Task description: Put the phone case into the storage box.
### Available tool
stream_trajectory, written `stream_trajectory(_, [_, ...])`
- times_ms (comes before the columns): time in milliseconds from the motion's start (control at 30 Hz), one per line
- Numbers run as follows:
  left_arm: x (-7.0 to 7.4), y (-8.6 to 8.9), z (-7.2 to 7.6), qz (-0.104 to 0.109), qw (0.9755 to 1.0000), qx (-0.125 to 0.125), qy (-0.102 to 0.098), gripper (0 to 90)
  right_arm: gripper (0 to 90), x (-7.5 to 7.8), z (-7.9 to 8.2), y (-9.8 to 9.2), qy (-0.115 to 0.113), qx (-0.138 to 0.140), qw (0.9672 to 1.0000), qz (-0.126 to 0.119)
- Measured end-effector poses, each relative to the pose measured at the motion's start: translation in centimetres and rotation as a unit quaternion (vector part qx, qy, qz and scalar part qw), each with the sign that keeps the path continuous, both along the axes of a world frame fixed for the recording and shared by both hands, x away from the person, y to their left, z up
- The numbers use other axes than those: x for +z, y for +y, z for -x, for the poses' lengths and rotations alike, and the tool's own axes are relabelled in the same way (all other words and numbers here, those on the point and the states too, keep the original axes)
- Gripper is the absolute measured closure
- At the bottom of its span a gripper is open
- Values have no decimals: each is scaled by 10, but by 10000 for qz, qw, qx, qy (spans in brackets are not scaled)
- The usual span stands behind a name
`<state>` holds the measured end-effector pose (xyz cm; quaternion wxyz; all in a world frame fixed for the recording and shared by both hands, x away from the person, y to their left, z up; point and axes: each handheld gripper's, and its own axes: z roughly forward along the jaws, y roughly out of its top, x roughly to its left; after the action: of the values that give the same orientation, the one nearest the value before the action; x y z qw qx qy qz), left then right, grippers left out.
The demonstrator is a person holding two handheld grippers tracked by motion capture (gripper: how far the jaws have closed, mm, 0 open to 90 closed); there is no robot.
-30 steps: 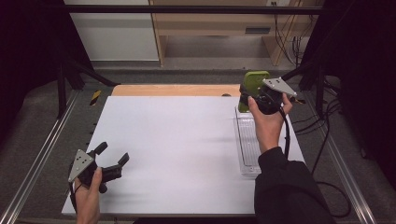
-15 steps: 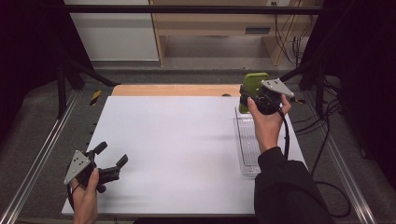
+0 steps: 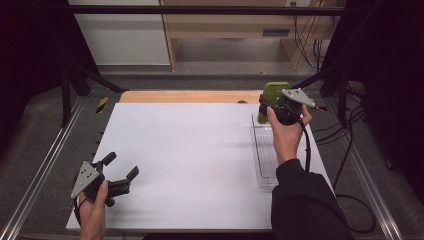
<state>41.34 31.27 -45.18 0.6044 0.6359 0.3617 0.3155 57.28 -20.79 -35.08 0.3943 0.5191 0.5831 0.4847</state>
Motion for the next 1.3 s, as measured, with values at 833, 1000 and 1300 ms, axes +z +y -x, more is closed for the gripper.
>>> stream_trajectory(833, [-1, -2, -1, -75, 10000, -28, 19, 10, 156, -34, -8, -5, 215, -259, 9994, -4])
stream_trajectory(1000, [-1, -2, -1, -88, 10000, -32, 16, 10, 156, -42, -8, -3, 259, -266, 9993, 66])
stream_trajectory(1300, [-1, -2, -1, -70, 10000, -34, 22, 8, 155, -48, -10, 0, 330, -303, 9988, 174])
